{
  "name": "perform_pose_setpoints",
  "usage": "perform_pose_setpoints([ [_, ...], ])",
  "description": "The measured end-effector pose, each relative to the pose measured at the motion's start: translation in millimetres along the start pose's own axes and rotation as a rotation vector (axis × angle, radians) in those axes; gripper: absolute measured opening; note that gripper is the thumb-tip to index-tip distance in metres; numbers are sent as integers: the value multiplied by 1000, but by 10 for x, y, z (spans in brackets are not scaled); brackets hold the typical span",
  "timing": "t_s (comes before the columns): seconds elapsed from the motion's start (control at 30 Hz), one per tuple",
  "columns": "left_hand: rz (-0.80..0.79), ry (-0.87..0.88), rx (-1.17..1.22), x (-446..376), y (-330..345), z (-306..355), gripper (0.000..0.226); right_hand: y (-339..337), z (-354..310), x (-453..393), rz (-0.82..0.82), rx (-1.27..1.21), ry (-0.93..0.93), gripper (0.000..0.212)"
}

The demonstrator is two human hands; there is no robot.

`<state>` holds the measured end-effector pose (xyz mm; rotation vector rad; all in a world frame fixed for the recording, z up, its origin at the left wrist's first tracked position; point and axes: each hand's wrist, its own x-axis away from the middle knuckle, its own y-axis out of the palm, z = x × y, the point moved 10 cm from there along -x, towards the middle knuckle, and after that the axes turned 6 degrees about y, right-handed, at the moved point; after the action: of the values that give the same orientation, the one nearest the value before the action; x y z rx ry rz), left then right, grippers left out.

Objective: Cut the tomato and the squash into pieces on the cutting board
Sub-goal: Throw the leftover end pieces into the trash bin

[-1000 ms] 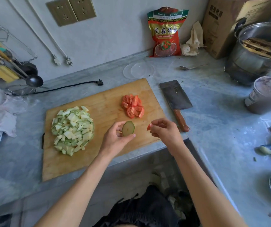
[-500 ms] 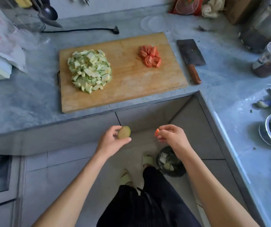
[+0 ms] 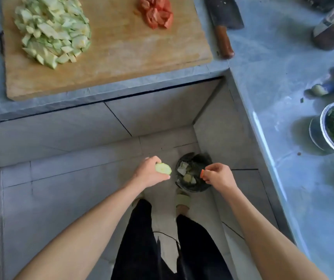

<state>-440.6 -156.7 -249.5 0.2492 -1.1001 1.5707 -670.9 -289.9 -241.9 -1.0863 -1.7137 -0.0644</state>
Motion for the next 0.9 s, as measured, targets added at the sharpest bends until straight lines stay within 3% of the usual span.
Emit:
perform_pose_setpoints([
  [0.17,-53,5,-2,-309,787,145,63,44,538,-493,-48,-51,67,24],
  [0.3,-91,26,110,-344,1098,336,87,-30,573,-523,-48,-80,48,28],
  [0.53,40,34,252,-116,652,397,35,-273,278,-285,-4,-16,-32,18],
  [0.77,186,92,402,242,-194,333,20,-35,-419,234,-11,129,-150,17],
  [0.9,160,189,415,401,-638,398,17,206,-771,534,8,167,-191,17],
])
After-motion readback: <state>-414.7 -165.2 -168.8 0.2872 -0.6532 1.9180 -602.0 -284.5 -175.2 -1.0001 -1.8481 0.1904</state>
